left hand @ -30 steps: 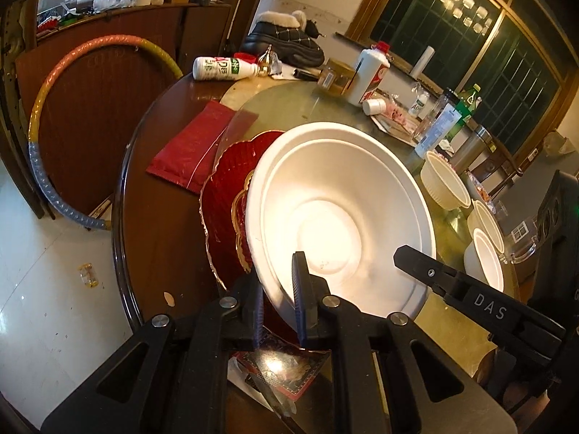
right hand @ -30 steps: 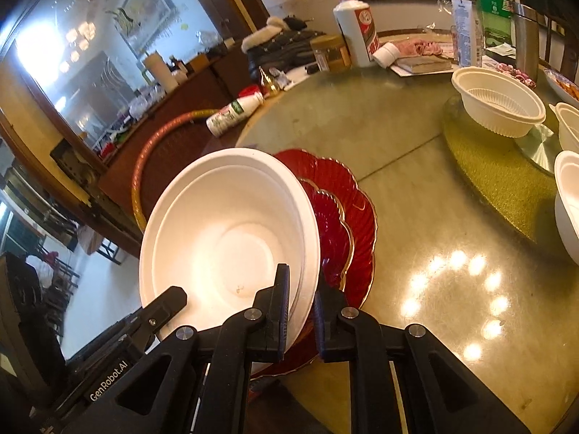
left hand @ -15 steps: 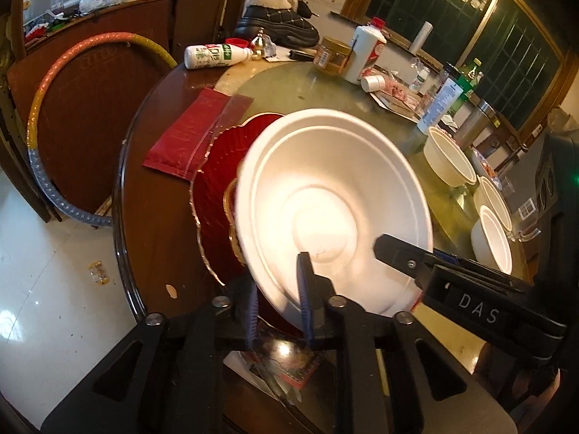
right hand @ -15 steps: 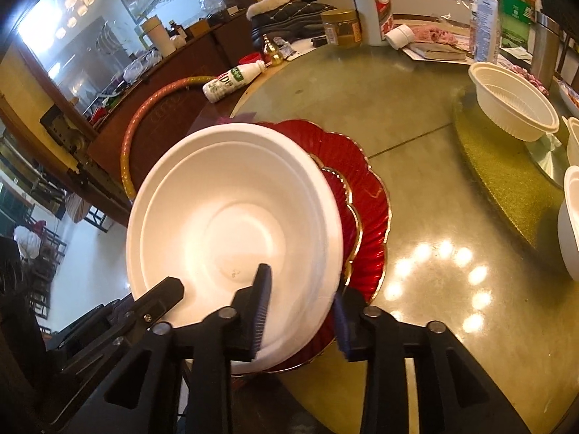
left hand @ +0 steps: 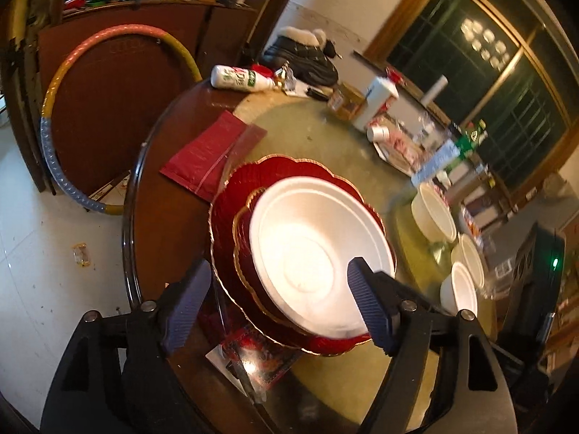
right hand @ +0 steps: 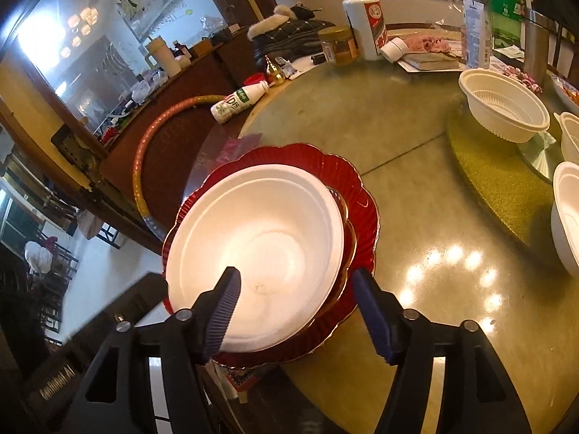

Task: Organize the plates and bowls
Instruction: 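Move both open grippers back to the remaining white bowls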

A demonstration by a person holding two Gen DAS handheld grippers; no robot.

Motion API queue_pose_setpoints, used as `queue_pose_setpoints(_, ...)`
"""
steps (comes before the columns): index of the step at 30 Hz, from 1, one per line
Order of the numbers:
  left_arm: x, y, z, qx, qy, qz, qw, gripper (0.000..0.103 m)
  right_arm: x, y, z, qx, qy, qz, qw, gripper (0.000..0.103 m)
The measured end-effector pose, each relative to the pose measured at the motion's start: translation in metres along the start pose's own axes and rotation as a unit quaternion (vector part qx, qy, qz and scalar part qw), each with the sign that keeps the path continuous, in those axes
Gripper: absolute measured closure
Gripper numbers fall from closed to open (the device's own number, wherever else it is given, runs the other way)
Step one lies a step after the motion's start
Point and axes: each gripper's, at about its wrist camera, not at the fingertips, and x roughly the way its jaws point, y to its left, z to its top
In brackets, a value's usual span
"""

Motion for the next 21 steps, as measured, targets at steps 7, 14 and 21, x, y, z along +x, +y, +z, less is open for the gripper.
queue_pose_setpoints(7, -0.045, 0.002, 0.006, -0.035, -0.132, 0.008, 0.9906, 0.020, -0.018, -0.015, -0.001, 0.040, -0.033, 0.035, 0.998, 0.033)
queue_pose_setpoints(14, -0.066, -0.045, 0.004, 0.053, -0.189, -0.018, 0.9804, 0.020, -0.061, -0.054, -0.005, 0.114, -0.113, 0.085, 0.983, 0.027)
queue_pose_setpoints(21, -0.040, -0.117, -0.015, 0.183, -0.135, -0.044, 0.9728, 0.019, -0.104, -0.123, -0.025, 0.183, -0.161, 0.060, 0.968, 0.022)
